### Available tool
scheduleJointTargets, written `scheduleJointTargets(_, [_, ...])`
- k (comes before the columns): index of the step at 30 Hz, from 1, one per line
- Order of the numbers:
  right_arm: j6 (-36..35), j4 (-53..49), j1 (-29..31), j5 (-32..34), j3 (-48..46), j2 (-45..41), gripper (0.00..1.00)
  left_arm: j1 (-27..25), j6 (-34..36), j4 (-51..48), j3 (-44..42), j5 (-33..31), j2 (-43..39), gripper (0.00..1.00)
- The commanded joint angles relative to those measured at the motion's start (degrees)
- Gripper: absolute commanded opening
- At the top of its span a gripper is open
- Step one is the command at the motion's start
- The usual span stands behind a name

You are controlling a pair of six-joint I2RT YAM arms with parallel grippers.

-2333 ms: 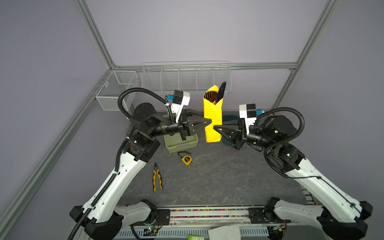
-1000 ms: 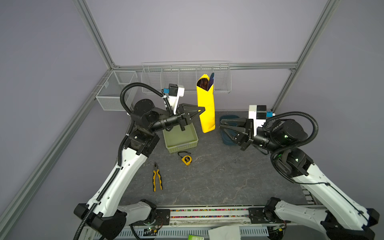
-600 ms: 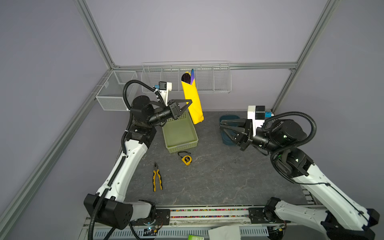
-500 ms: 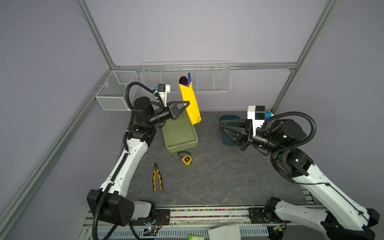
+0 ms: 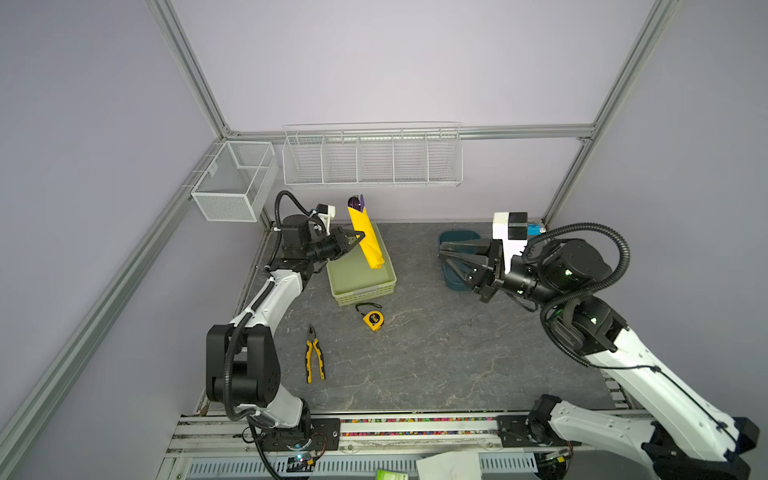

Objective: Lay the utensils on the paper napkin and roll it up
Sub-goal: 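Lower the napkin bundle into the green basket with the left gripper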

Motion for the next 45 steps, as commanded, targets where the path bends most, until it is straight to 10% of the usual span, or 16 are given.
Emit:
scheduleJointTargets(1, [-1.6, 0.4, -0.2, 0.0, -1.0, -0.5, 0.26, 0.6, 0.5, 4.7, -0.5, 1.8, 2.9, 0.0])
scheduleJointTargets(27, [-2.3, -0.6, -2.0, 0.0, -2.2, -0.7, 0.25, 1.3, -8.5, 16.6, 9.2, 4.0, 30.6, 0.0])
scheduleJointTargets(45, [-1.4, -0.2, -3.2, -1.2, -2.0, 0.1, 0.25, 0.3, 3.8, -5.2, 18.7, 4.5, 37.3, 0.0])
